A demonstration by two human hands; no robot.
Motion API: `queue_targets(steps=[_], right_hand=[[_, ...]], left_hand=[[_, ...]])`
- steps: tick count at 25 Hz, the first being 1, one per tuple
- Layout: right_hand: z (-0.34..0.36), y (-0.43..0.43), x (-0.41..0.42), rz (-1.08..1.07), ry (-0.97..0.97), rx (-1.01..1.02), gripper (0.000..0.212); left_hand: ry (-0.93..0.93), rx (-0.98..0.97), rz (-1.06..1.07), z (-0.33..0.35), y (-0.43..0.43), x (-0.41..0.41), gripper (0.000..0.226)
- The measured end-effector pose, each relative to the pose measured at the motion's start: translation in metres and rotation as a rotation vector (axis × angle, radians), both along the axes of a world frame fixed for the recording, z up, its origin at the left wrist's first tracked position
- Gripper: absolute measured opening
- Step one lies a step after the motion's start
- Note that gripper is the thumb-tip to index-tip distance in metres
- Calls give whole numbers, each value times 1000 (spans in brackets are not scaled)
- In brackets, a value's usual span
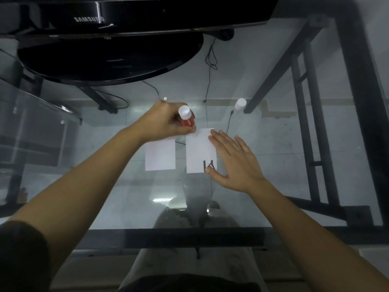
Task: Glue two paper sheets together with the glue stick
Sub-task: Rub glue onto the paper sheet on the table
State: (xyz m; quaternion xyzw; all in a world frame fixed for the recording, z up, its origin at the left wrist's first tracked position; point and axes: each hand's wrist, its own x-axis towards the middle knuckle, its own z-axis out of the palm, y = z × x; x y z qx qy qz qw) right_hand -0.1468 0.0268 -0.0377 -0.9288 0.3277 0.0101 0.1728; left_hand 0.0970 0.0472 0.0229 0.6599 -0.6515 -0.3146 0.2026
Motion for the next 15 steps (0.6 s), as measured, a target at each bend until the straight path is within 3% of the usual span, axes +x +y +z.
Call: queue_targets(steps=[2,6,10,15], right_hand=[[0,-1,0,0,-6,-2,76],[3,-1,1,15,-15,-4,75],[6,-3,-2,5,-7,-6,75],[8,-8,-7,-6,13,-19,75]], left_hand=[[11,-7,33,0,0,0,35],[155,47,-128,1,45,-31,31],[120,63,-142,0,31,-29,30],[15,-65,65,4,-11,-14,31]])
